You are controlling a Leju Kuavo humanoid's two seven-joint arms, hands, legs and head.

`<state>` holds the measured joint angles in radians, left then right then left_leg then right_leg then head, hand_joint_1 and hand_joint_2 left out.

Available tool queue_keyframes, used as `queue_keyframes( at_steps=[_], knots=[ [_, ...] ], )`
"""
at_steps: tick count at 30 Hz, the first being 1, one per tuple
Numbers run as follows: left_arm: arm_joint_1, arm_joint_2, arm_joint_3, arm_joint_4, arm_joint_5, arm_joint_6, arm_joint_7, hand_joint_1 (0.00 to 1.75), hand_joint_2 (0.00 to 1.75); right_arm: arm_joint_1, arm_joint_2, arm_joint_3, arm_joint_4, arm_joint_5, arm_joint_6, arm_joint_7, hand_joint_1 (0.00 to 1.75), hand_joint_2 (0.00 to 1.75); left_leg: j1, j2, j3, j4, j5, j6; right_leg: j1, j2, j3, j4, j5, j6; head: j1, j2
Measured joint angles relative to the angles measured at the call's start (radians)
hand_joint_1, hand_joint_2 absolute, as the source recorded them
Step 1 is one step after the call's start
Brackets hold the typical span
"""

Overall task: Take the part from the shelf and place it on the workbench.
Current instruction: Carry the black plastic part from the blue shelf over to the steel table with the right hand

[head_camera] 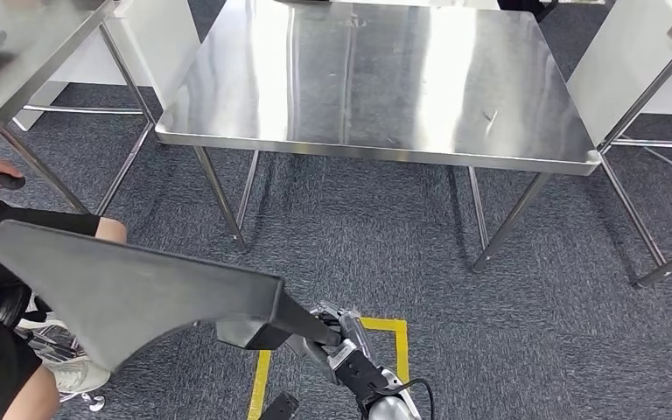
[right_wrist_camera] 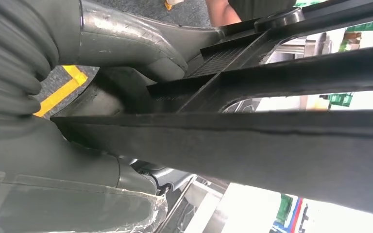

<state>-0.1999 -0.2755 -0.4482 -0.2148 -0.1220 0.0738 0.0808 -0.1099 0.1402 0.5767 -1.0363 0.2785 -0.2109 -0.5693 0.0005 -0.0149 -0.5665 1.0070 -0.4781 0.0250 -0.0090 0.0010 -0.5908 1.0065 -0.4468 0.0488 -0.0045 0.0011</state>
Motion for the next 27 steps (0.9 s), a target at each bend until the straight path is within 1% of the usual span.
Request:
queue_keyframes(
  at_steps=[2, 3, 4, 6, 7, 8, 9, 10, 11, 12, 13, 14, 15, 17, 18, 19, 20, 22, 23, 24, 25, 26, 27],
  knots=[
    [-0.002, 0.0, -0.004, 0.0, -0.005, -0.003, -0.002, 0.0, 1.75, 0.004, -0.001, -0.001, -0.021, 0.007, 0.008, 0.013, 1.75, 1.75, 0.004, 0.001, -0.002, 0.006, -0.008, -0.009, -0.005, 0.001, 0.003, -0.001, -0.001, -0.015, 0.0, 0.0],
    [-0.004, 0.0, -0.008, 0.0, -0.01, 0.004, -0.005, 0.0, 1.75, 0.006, -0.002, -0.001, -0.034, 0.011, 0.012, 0.022, 1.75, 1.75, 0.006, 0.003, -0.011, 0.027, -0.021, -0.014, -0.008, 0.002, 0.008, -0.003, -0.003, -0.023, -0.001, 0.0],
    [-0.007, 0.0, -0.013, 0.0, -0.017, 0.013, -0.008, 0.0, 1.75, 0.007, -0.002, -0.001, -0.048, 0.014, 0.015, 0.03, 1.75, 1.75, 0.008, 0.005, -0.03, 0.067, -0.041, -0.019, -0.012, 0.002, 0.013, -0.004, -0.005, -0.03, -0.002, 0.0],
    [-0.006, 0.003, -0.021, 0.0, -0.006, 0.05, -0.008, 0.0, 1.75, 0.009, -0.006, -0.004, -0.068, 0.016, 0.01, 0.047, 1.75, 1.75, 0.011, 0.008, -0.096, 0.194, -0.092, -0.027, -0.011, 0.001, 0.02, -0.004, -0.011, -0.041, -0.002, 0.0],
    [0.006, 0.015, -0.015, 0.0, 0.039, 0.096, -0.02, 0.0, 1.75, 0.016, -0.008, -0.01, -0.081, 0.014, -0.009, 0.056, 1.75, 1.75, 0.012, 0.009, -0.13, 0.25, -0.106, -0.03, -0.011, 0.001, 0.024, -0.004, -0.014, -0.044, -0.002, 0.0],
    [0.025, 0.036, 0.006, 0.001, 0.112, 0.148, -0.052, 0.0, 1.75, 0.031, -0.012, -0.02, -0.1, 0.012, -0.033, 0.066, 1.75, 1.75, 0.012, 0.009, -0.151, 0.278, -0.104, -0.031, -0.01, 0.001, 0.028, -0.004, -0.019, -0.047, -0.002, 0.0],
    [0.052, 0.068, 0.043, 0.005, 0.198, 0.186, -0.101, 0.0, 1.75, 0.054, -0.019, -0.034, -0.129, 0.011, -0.052, 0.078, 1.75, 1.75, 0.014, 0.011, -0.153, 0.268, -0.085, -0.033, -0.01, 0.003, 0.035, -0.004, -0.024, -0.049, -0.002, 0.0],
    [0.084, 0.117, 0.093, 0.011, 0.283, 0.195, -0.159, 0.0, 1.75, 0.083, -0.03, -0.049, -0.166, 0.011, -0.061, 0.09, 1.75, 1.75, 0.016, 0.012, -0.135, 0.223, -0.05, -0.033, -0.01, 0.007, 0.044, -0.004, -0.031, -0.049, -0.002, 0.0],
    [0.115, 0.162, 0.143, 0.018, 0.342, 0.171, -0.206, 0.0, 1.75, 0.108, -0.043, -0.062, -0.203, 0.012, -0.056, 0.1, 1.75, 1.75, 0.018, 0.014, -0.106, 0.156, -0.011, -0.032, -0.009, 0.011, 0.053, -0.003, -0.039, -0.047, -0.002, 0.0],
    [0.144, 0.213, 0.193, 0.026, 0.377, 0.136, -0.236, 0.0, 1.75, 0.127, -0.056, -0.072, -0.236, 0.012, -0.045, 0.107, 1.75, 1.75, 0.018, 0.016, -0.075, 0.095, 0.016, -0.03, -0.006, 0.016, 0.06, -0.002, -0.045, -0.044, -0.002, 0.0],
    [0.166, 0.252, 0.234, 0.032, 0.396, 0.11, -0.252, 0.0, 1.75, 0.138, -0.067, -0.08, -0.261, 0.014, -0.035, 0.11, 1.75, 1.75, 0.016, 0.016, -0.051, 0.049, 0.029, -0.026, -0.003, 0.019, 0.063, -0.001, -0.051, -0.039, -0.003, 0.0],
    [0.18, 0.274, 0.264, 0.035, 0.402, 0.102, -0.256, 0.0, 1.75, 0.143, -0.072, -0.085, -0.277, 0.014, -0.028, 0.112, 1.75, 1.75, 0.011, 0.014, -0.039, 0.024, 0.031, -0.02, -0.002, 0.019, 0.061, 0.0, -0.056, -0.033, -0.003, 0.0],
    [0.185, 0.287, 0.289, 0.037, 0.404, 0.107, -0.256, 0.0, 1.75, 0.145, -0.076, -0.09, -0.29, 0.015, -0.023, 0.113, 1.75, 1.75, 0.006, 0.009, -0.033, 0.018, 0.024, -0.015, -0.003, 0.017, 0.058, -0.001, -0.059, -0.026, -0.004, 0.0],
    [0.186, 0.281, 0.315, 0.039, 0.397, 0.127, -0.243, 0.0, 1.75, 0.147, -0.077, -0.093, -0.306, 0.016, -0.013, 0.111, 1.75, 1.75, 0.003, 0.001, -0.029, 0.011, 0.022, -0.003, -0.007, 0.011, 0.059, -0.002, -0.065, -0.013, -0.003, 0.0],
    [0.186, 0.272, 0.324, 0.04, 0.393, 0.136, -0.234, 0.0, 1.75, 0.147, -0.078, -0.095, -0.311, 0.016, -0.01, 0.108, 1.75, 1.75, 0.005, 0.0, -0.025, 0.009, 0.021, 0.003, -0.006, 0.009, 0.056, 0.012, -0.074, -0.008, -0.002, 0.0],
    [0.186, 0.265, 0.332, 0.041, 0.39, 0.143, -0.226, 0.0, 1.75, 0.147, -0.079, -0.096, -0.315, 0.016, -0.007, 0.105, 1.75, 1.75, 0.007, 0.001, -0.022, 0.007, 0.02, 0.009, -0.005, 0.008, 0.041, 0.045, -0.09, -0.007, -0.001, 0.0],
    [0.186, 0.257, 0.339, 0.041, 0.387, 0.147, -0.221, 0.0, 1.75, 0.147, -0.081, -0.097, -0.317, 0.016, -0.006, 0.103, 1.75, 1.75, 0.009, 0.002, -0.019, 0.006, 0.018, 0.014, -0.005, 0.008, 0.013, 0.101, -0.113, -0.008, -0.001, 0.0],
    [0.185, 0.249, 0.351, 0.041, 0.386, 0.151, -0.216, 0.0, 1.75, 0.149, -0.084, -0.097, -0.319, 0.016, -0.004, 0.101, 1.75, 1.75, 0.008, 0.005, -0.016, 0.006, 0.013, 0.021, -0.004, 0.008, -0.065, 0.238, -0.159, -0.011, 0.0, 0.0],
    [0.185, 0.247, 0.355, 0.041, 0.386, 0.152, -0.214, 0.0, 1.75, 0.151, -0.086, -0.098, -0.319, 0.016, -0.004, 0.101, 1.75, 1.75, 0.008, 0.005, -0.013, 0.006, 0.01, 0.023, -0.004, 0.008, -0.095, 0.282, -0.166, -0.009, 0.0, 0.0],
    [0.185, 0.246, 0.359, 0.042, 0.386, 0.153, -0.213, 0.0, 1.75, 0.153, -0.088, -0.098, -0.319, 0.016, -0.004, 0.101, 1.75, 1.75, 0.007, 0.004, -0.009, 0.007, 0.007, 0.024, -0.004, 0.008, -0.106, 0.288, -0.156, -0.004, 0.0, 0.0],
    [0.185, 0.245, 0.361, 0.042, 0.386, 0.154, -0.213, 0.0, 1.75, 0.154, -0.089, -0.098, -0.32, 0.016, -0.004, 0.1, 1.75, 1.75, 0.007, 0.002, -0.003, 0.007, 0.003, 0.023, -0.004, 0.008, -0.097, 0.252, -0.13, 0.003, 0.0, 0.0],
    [0.185, 0.243, 0.363, 0.042, 0.386, 0.154, -0.213, 0.0, 1.75, 0.154, -0.091, -0.098, -0.32, 0.016, -0.004, 0.1, 1.75, 1.75, 0.007, 0.0, 0.004, 0.007, -0.001, 0.022, -0.003, 0.008, -0.07, 0.184, -0.094, 0.009, 0.0, 0.0],
    [0.185, 0.241, 0.364, 0.042, 0.386, 0.154, -0.212, 0.0, 1.75, 0.153, -0.092, -0.098, -0.321, 0.016, -0.004, 0.1, 1.75, 1.75, 0.005, -0.002, 0.011, 0.007, -0.006, 0.019, -0.002, 0.008, -0.039, 0.11, -0.06, 0.011, 0.0, 0.0]
  ],
)
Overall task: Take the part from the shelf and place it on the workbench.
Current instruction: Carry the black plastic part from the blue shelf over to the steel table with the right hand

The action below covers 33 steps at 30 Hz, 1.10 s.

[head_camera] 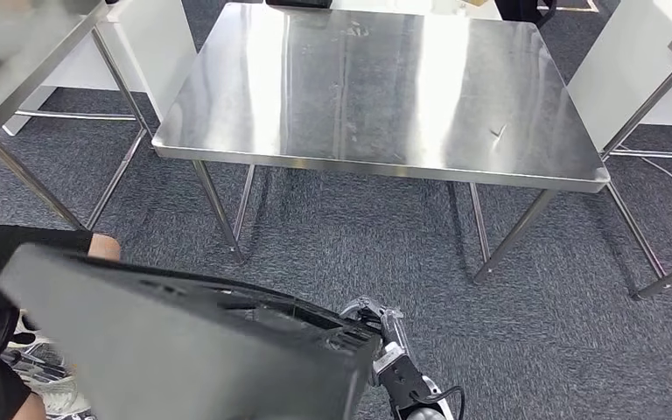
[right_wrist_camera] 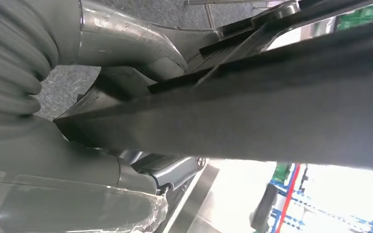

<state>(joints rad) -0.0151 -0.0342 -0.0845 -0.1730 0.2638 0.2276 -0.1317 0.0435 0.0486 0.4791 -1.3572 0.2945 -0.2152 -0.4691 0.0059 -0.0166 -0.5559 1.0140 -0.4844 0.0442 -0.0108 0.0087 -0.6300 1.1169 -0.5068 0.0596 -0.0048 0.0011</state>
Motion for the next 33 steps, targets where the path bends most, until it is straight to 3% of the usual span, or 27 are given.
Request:
queue_keyframes(
  at_steps=[2, 4, 7, 10, 11, 12, 13, 14, 15, 17, 19, 22, 24, 26, 27, 28, 30, 32, 33],
  knots=[
    [-0.001, -0.005, 0.002, 0.0, 0.0, 0.0, 0.0, 0.0, 1.75, 0.0, -0.001, 0.0, -0.001, 0.0, 0.0, -0.001, 1.75, 1.75, -0.004, -0.003, 0.009, 0.001, -0.01, -0.009, 0.005, 0.0, 0.044, -0.093, 0.041, -0.01, 0.0, 0.0],
    [-0.001, -0.007, 0.004, 0.0, -0.001, 0.0, 0.0, 0.0, 1.75, 0.0, -0.001, 0.0, -0.002, 0.0, 0.0, -0.002, 1.75, 1.75, -0.004, -0.005, 0.012, 0.0, -0.015, -0.019, 0.01, 0.0, 0.053, -0.105, 0.046, -0.025, -0.001, 0.0],
    [-0.002, -0.008, 0.008, 0.001, -0.001, 0.0, 0.001, 0.0, 1.75, -0.001, -0.001, -0.002, -0.007, 0.0, 0.0, -0.002, 1.75, 1.75, 0.0, 0.0, 0.004, 0.024, -0.035, -0.035, -0.002, -0.001, 0.066, -0.116, 0.047, -0.044, -0.002, 0.0],
    [-0.002, -0.019, 0.011, 0.0, -0.012, -0.006, 0.018, 0.0, 1.75, -0.002, 0.001, -0.003, -0.009, -0.004, 0.009, -0.008, 1.75, 1.75, 0.006, 0.008, -0.087, 0.2, -0.113, -0.049, -0.005, -0.003, 0.078, -0.119, 0.04, -0.057, -0.003, 0.0],
    [-0.002, -0.026, 0.011, 0.0, -0.016, -0.007, 0.027, 0.0, 1.75, -0.002, 0.001, -0.004, -0.009, -0.005, 0.014, -0.011, 1.75, 1.75, 0.007, 0.009, -0.124, 0.261, -0.131, -0.053, -0.005, -0.004, 0.08, -0.119, 0.038, -0.06, -0.003, 0.0],
    [-0.001, -0.033, 0.011, 0.0, -0.019, -0.005, 0.035, 0.0, 1.75, -0.003, 0.001, -0.004, -0.008, -0.007, 0.019, -0.014, 1.75, 1.75, 0.008, 0.01, -0.146, 0.285, -0.126, -0.055, -0.005, -0.004, 0.082, -0.119, 0.036, -0.06, -0.003, 0.0],
    [-0.001, -0.041, 0.011, 0.001, -0.02, -0.002, 0.043, 0.0, 1.75, -0.004, 0.001, -0.004, -0.007, -0.01, 0.024, -0.018, 1.75, 1.75, 0.009, 0.011, -0.154, 0.28, -0.104, -0.056, -0.006, -0.003, 0.086, -0.119, 0.033, -0.06, -0.003, 0.0],
    [-0.002, -0.046, 0.011, 0.001, -0.02, 0.003, 0.049, 0.0, 1.75, -0.007, 0.001, -0.004, -0.005, -0.014, 0.028, -0.022, 1.75, 1.75, 0.012, 0.012, -0.135, 0.226, -0.063, -0.057, -0.007, -0.003, 0.092, -0.119, 0.029, -0.058, -0.003, 0.0],
    [-0.002, -0.051, 0.011, 0.001, -0.02, 0.009, 0.053, 0.0, 1.75, -0.01, 0.001, -0.003, -0.003, -0.018, 0.032, -0.026, 1.75, 1.75, 0.015, 0.014, -0.105, 0.153, -0.02, -0.057, -0.007, -0.002, 0.098, -0.119, 0.024, -0.053, -0.003, 0.0],
    [-0.004, -0.057, 0.011, 0.001, -0.02, 0.021, 0.058, 0.0, 1.75, -0.02, 0.001, -0.003, 0.003, -0.027, 0.037, -0.033, 1.75, 1.75, 0.015, 0.015, -0.05, 0.039, 0.023, -0.052, -0.001, -0.001, 0.103, -0.117, 0.013, -0.042, -0.002, 0.0],
    [-0.005, -0.059, 0.011, 0.001, -0.018, 0.033, 0.059, 0.0, 1.75, -0.029, 0.001, -0.003, 0.01, -0.034, 0.038, -0.039, 1.75, 1.75, 0.009, 0.012, -0.034, 0.014, 0.018, -0.039, 0.005, -0.001, 0.102, -0.119, 0.008, -0.031, -0.001, 0.0],
    [-0.003, -0.051, 0.017, 0.001, 0.001, 0.058, 0.057, 0.0, 1.75, -0.037, 0.002, 0.0, 0.019, -0.039, 0.039, -0.043, 1.75, 1.75, 0.007, 0.011, -0.028, 0.009, 0.02, -0.014, 0.0, -0.002, 0.098, -0.101, -0.006, -0.018, -0.001, 0.0],
    [-0.003, -0.042, 0.026, 0.001, 0.017, 0.07, 0.053, 0.0, 1.75, -0.041, 0.002, 0.001, 0.023, -0.04, 0.039, -0.045, 1.75, 1.75, 0.009, 0.012, -0.025, 0.006, 0.019, -0.003, -0.001, -0.003, 0.049, 0.0, -0.05, -0.02, 0.0, 0.0],
    [-0.003, -0.035, 0.034, 0.001, 0.023, 0.07, 0.049, 0.0, 1.75, -0.042, 0.001, 0.001, 0.028, -0.041, 0.039, -0.045, 1.75, 1.75, 0.008, 0.012, -0.024, 0.006, 0.015, 0.003, -0.001, -0.003, -0.034, 0.148, -0.1, -0.023, 0.0, 0.0],
    [-0.002, -0.032, 0.037, 0.001, 0.024, 0.069, 0.046, 0.0, 1.75, -0.041, 0.0, 0.001, 0.031, -0.042, 0.039, -0.045, 1.75, 1.75, 0.007, 0.011, -0.022, 0.007, 0.012, 0.004, -0.001, -0.003, -0.063, 0.189, -0.106, -0.02, 0.0, 0.0],
    [-0.001, -0.03, 0.041, 0.001, 0.025, 0.067, 0.043, 0.0, 1.75, -0.041, -0.001, 0.001, 0.033, -0.042, 0.039, -0.045, 1.75, 1.75, 0.007, 0.01, -0.018, 0.007, 0.009, 0.004, -0.001, -0.003, -0.072, 0.19, -0.095, -0.014, 0.0, 0.0],
    [0.0, -0.027, 0.044, 0.001, 0.029, 0.06, 0.034, 0.0, 1.75, -0.041, -0.002, 0.001, 0.035, -0.043, 0.038, -0.046, 1.75, 1.75, 0.007, 0.006, -0.007, 0.007, 0.002, 0.0, -0.002, -0.005, -0.03, 0.073, -0.03, 0.0, 0.0, 0.0],
    [0.0, -0.024, 0.046, 0.001, 0.031, 0.051, 0.023, 0.0, 1.75, -0.042, -0.004, 0.001, 0.035, -0.044, 0.038, -0.046, 1.75, 1.75, 0.003, 0.004, 0.003, 0.008, -0.008, -0.009, 0.001, -0.007, 0.027, -0.058, 0.031, -0.001, 0.0, 0.0],
    [0.0, -0.022, 0.046, 0.001, 0.032, 0.047, 0.018, 0.0, 1.75, -0.041, -0.005, 0.001, 0.035, -0.045, 0.037, -0.046, 1.75, 1.75, 0.001, 0.003, 0.005, 0.008, -0.012, -0.014, 0.003, -0.008, 0.041, -0.091, 0.045, -0.007, 0.0, 0.0]
  ],
)
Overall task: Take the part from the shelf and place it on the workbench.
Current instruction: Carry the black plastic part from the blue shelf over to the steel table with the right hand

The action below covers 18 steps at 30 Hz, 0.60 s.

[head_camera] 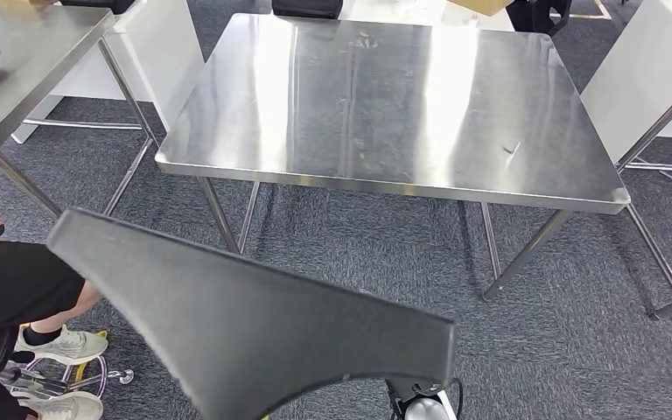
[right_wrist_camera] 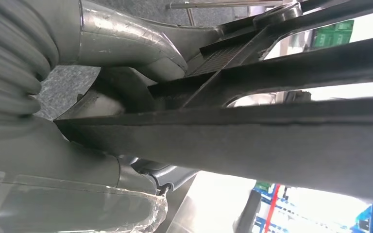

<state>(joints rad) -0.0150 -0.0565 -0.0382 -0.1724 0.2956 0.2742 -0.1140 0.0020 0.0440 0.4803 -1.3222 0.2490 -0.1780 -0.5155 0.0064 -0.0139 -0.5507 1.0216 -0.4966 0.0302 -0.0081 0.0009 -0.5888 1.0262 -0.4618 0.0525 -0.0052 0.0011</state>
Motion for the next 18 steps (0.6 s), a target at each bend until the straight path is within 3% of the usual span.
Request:
queue_keyframes(
  at_steps=[3, 5, 8, 9, 10, 11, 13, 14, 16, 18],
  knots=[
    [0.001, 0.006, 0.0, 0.0, 0.0, -0.009, -0.01, 0.0, 1.75, 0.001, -0.005, -0.001, -0.002, -0.003, -0.003, -0.001, 1.75, 1.75, 0.002, 0.0, 0.003, -0.002, -0.006, -0.015, 0.001, 0.001, 0.008, -0.011, 0.003, -0.023, -0.001, 0.0],
    [0.002, 0.01, 0.0, 0.0, 0.0, -0.012, -0.014, 0.0, 1.75, 0.002, -0.007, -0.002, -0.005, -0.004, -0.004, -0.002, 1.75, 1.75, 0.005, 0.004, -0.016, 0.04, -0.032, -0.027, -0.006, 0.002, 0.016, -0.016, 0.002, -0.038, -0.001, 0.0],
    [0.003, 0.011, 0.0, 0.0, -0.002, -0.014, -0.018, 0.0, 1.75, 0.006, -0.009, -0.004, -0.009, -0.005, -0.004, -0.002, 1.75, 1.75, 0.007, 0.007, -0.119, 0.231, -0.109, -0.037, -0.006, 0.0, 0.027, -0.017, -0.007, -0.053, -0.002, 0.0],
    [0.005, 0.011, 0.0, 0.0, -0.002, -0.014, -0.018, 0.0, 1.75, 0.008, -0.011, -0.005, -0.009, -0.006, -0.004, -0.002, 1.75, 1.75, 0.007, 0.007, -0.151, 0.279, -0.117, -0.039, -0.005, 0.001, 0.03, -0.017, -0.01, -0.055, -0.002, 0.0],
    [0.008, 0.012, 0.0, 0.0, -0.002, -0.014, -0.018, 0.0, 1.75, 0.011, -0.012, -0.005, -0.01, -0.007, -0.004, -0.002, 1.75, 1.75, 0.007, 0.007, -0.167, 0.292, -0.105, -0.039, -0.005, 0.002, 0.034, -0.017, -0.013, -0.057, -0.002, 0.0],
    [0.01, 0.012, 0.0, 0.0, -0.002, -0.014, -0.019, 0.0, 1.75, 0.013, -0.013, -0.006, -0.01, -0.007, -0.004, -0.002, 1.75, 1.75, 0.007, 0.008, -0.162, 0.263, -0.073, -0.037, -0.004, 0.003, 0.04, -0.017, -0.017, -0.057, -0.002, 0.0],
    [0.012, 0.014, 0.0, 0.0, -0.003, -0.014, -0.019, 0.0, 1.75, 0.016, -0.014, -0.006, -0.01, -0.009, -0.004, -0.002, 1.75, 1.75, 0.007, 0.01, -0.107, 0.129, 0.007, -0.03, -0.004, 0.006, 0.052, -0.017, -0.026, -0.052, -0.002, 0.0],
    [0.011, 0.015, 0.0, 0.0, -0.004, -0.014, -0.019, 0.0, 1.75, 0.016, -0.014, -0.007, -0.011, -0.009, -0.004, -0.002, 1.75, 1.75, 0.006, 0.011, -0.077, 0.067, 0.03, -0.025, 0.0, 0.007, 0.055, -0.017, -0.032, -0.047, -0.002, 0.0],
    [0.01, 0.016, 0.0, 0.0, -0.007, -0.016, -0.023, 0.0, 1.75, 0.017, -0.016, -0.008, -0.012, -0.01, -0.004, -0.003, 1.75, 1.75, 0.0, 0.01, -0.047, 0.013, 0.035, -0.015, 0.005, 0.008, 0.055, -0.017, -0.04, -0.036, -0.001, 0.0],
    [0.012, 0.015, 0.0, 0.0, -0.01, -0.023, -0.031, 0.0, 1.75, 0.018, -0.018, -0.009, -0.015, -0.011, -0.004, -0.003, 1.75, 1.75, -0.003, 0.009, -0.042, 0.007, 0.032, -0.004, 0.006, 0.008, 0.056, -0.019, -0.045, -0.025, -0.001, 0.0]
  ],
)
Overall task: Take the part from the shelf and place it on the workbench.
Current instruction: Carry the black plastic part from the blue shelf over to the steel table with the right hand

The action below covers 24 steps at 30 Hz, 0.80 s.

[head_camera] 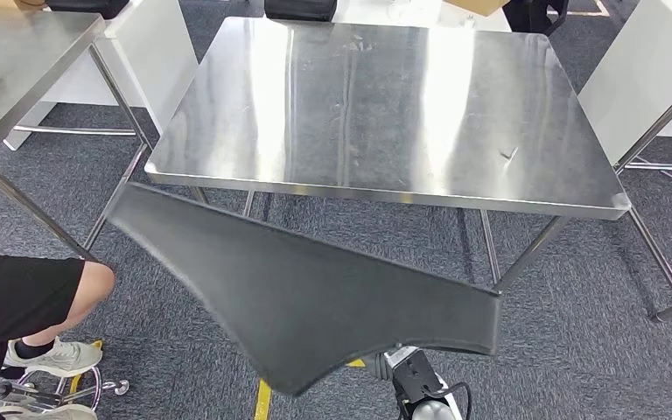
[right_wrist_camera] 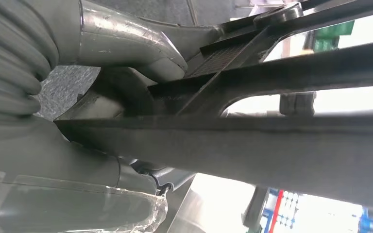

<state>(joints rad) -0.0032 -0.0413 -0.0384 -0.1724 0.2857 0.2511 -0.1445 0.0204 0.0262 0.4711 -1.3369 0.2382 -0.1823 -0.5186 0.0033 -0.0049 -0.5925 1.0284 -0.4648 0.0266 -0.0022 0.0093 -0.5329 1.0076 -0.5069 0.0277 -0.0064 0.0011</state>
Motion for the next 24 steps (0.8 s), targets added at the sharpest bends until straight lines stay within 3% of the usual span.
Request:
queue_keyframes(
  at_steps=[2, 3, 6, 7, 8, 10, 11, 13, 16, 18, 21, 22, 23, 24],
  knots=[
    [0.003, 0.0, 0.0, 0.0, -0.002, -0.01, -0.012, 0.0, 1.75, 0.004, -0.003, -0.004, -0.006, -0.001, -0.001, -0.001, 1.75, 1.75, 0.003, 0.001, 0.01, -0.009, 0.001, 0.013, 0.0, -0.001, -0.007, 0.026, -0.014, 0.009, 0.001, 0.0],
    [0.003, 0.001, 0.0, 0.0, -0.004, -0.016, -0.019, 0.0, 1.75, 0.006, -0.005, -0.006, -0.008, -0.002, -0.002, -0.002, 1.75, 1.75, 0.006, 0.001, 0.015, -0.013, 0.0, 0.02, 0.0, -0.002, -0.029, 0.07, -0.033, 0.01, 0.001, 0.0],
    [0.003, 0.003, 0.0, 0.0, -0.007, -0.024, -0.029, 0.0, 1.75, 0.017, -0.013, -0.013, -0.011, -0.005, -0.005, -0.002, 1.75, 1.75, 0.006, 0.001, 0.023, -0.013, -0.011, 0.028, -0.004, -0.002, -0.149, 0.272, -0.098, 0.012, 0.002, 0.0],
    [0.004, 0.003, 0.0, 0.0, -0.008, -0.026, -0.03, 0.0, 1.75, 0.023, -0.016, -0.015, -0.011, -0.005, -0.006, -0.002, 1.75, 1.75, 0.006, 0.0, 0.028, -0.013, -0.015, 0.028, -0.005, -0.002, -0.173, 0.299, -0.096, 0.018, 0.002, 0.0],
    [0.005, 0.003, 0.0, 0.0, -0.008, -0.027, -0.03, 0.0, 1.75, 0.027, -0.018, -0.016, -0.011, -0.005, -0.006, -0.002, 1.75, 1.75, 0.006, -0.001, 0.034, -0.013, -0.021, 0.026, -0.008, -0.003, -0.175, 0.281, -0.075, 0.028, 0.002, 0.0],
    [0.007, 0.002, 0.0, 0.0, -0.008, -0.026, -0.028, 0.0, 1.75, 0.029, -0.02, -0.018, -0.011, -0.005, -0.007, -0.002, 1.75, 1.75, 0.007, -0.003, 0.051, -0.013, -0.034, 0.02, -0.012, -0.006, -0.124, 0.144, 0.002, 0.045, 0.002, 0.0],
    [0.006, 0.001, 0.0, 0.0, -0.008, -0.025, -0.026, 0.0, 1.75, 0.029, -0.02, -0.018, -0.011, -0.005, -0.007, -0.002, 1.75, 1.75, 0.005, -0.004, 0.057, -0.013, -0.042, 0.014, -0.011, -0.007, -0.094, 0.077, 0.033, 0.046, 0.002, 0.0],
    [0.005, 0.001, 0.0, 0.001, -0.008, -0.02, -0.022, 0.0, 1.75, 0.028, -0.019, -0.02, -0.011, -0.004, -0.008, -0.001, 1.75, 1.75, 0.002, -0.005, 0.063, -0.014, -0.055, 0.003, -0.007, -0.009, -0.062, 0.013, 0.056, 0.03, 0.002, 0.0],
    [0.003, -0.001, 0.0, 0.001, -0.004, -0.014, -0.015, 0.0, 1.75, 0.027, -0.018, -0.022, -0.011, 0.0, -0.006, 0.0, 1.75, 1.75, 0.004, -0.003, 0.073, -0.016, -0.066, -0.013, -0.007, -0.006, -0.051, 0.011, 0.049, 0.003, 0.001, 0.0],
    [0.001, -0.004, 0.0, 0.0, -0.001, -0.008, -0.01, 0.0, 1.75, 0.023, -0.015, -0.022, -0.01, 0.004, -0.001, 0.0, 1.75, 1.75, 0.006, -0.001, 0.055, 0.035, -0.095, -0.023, -0.014, -0.005, -0.037, 0.006, 0.043, -0.013, -0.001, 0.0],
    [0.002, -0.009, 0.0, 0.0, 0.0, -0.004, -0.007, 0.0, 1.75, 0.011, -0.01, -0.022, -0.003, 0.008, 0.006, 0.0, 1.75, 1.75, 0.009, 0.0, -0.064, 0.231, -0.164, -0.031, -0.013, -0.006, -0.021, 0.004, 0.029, -0.031, -0.003, 0.0],
    [0.003, -0.01, 0.0, 0.0, 0.0, -0.003, -0.006, 0.0, 1.75, 0.009, -0.009, -0.023, 0.0, 0.009, 0.006, 0.0, 1.75, 1.75, 0.009, 0.0, -0.098, 0.27, -0.164, -0.032, -0.011, -0.006, -0.015, 0.005, 0.024, -0.033, -0.003, 0.0],
    [0.004, -0.011, 0.0, 0.0, 0.0, -0.002, -0.006, 0.0, 1.75, 0.008, -0.009, -0.023, 0.003, 0.01, 0.006, 0.0, 1.75, 1.75, 0.009, 0.001, -0.114, 0.272, -0.141, -0.031, -0.01, -0.004, -0.008, 0.005, 0.018, -0.033, -0.003, 0.0],
    [0.005, -0.011, 0.0, 0.0, 0.0, -0.001, -0.005, 0.0, 1.75, 0.008, -0.008, -0.023, 0.006, 0.01, 0.006, 0.0, 1.75, 1.75, 0.009, 0.001, -0.109, 0.232, -0.099, -0.029, -0.01, -0.002, 0.002, 0.005, 0.011, -0.032, -0.003, 0.0]
  ],
)
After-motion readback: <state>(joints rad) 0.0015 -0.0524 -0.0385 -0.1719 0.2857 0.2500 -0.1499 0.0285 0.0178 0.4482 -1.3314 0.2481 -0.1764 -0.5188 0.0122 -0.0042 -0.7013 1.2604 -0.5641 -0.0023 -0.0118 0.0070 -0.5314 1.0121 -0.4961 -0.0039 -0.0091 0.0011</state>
